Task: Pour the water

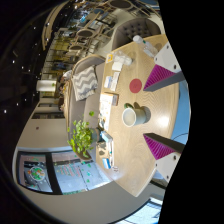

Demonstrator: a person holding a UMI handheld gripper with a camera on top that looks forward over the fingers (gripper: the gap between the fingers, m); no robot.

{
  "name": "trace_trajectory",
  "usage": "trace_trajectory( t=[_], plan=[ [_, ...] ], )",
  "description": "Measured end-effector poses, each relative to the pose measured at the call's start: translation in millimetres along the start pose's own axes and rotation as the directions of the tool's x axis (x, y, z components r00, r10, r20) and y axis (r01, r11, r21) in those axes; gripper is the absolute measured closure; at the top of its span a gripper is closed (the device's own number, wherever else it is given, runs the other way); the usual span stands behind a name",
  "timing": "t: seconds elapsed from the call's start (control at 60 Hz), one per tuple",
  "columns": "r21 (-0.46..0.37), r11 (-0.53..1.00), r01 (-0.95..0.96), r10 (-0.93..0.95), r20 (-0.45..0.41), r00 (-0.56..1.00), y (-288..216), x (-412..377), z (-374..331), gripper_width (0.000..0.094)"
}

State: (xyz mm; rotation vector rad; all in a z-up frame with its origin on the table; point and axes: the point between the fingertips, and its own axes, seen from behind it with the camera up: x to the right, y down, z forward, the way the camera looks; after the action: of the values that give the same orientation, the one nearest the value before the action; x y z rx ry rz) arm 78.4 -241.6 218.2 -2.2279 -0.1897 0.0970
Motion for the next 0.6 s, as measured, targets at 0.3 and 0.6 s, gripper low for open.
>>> trace_trajectory(
  t=[0.3, 0.6],
  plan=[
    [0.002, 1.000, -0.022, 0.023, -0.093, 0.995, 57, 174, 17, 0.0083],
    [0.025, 0.996, -0.091, 0.094, -0.155, 0.983, 125, 350, 90, 0.0081]
  ],
)
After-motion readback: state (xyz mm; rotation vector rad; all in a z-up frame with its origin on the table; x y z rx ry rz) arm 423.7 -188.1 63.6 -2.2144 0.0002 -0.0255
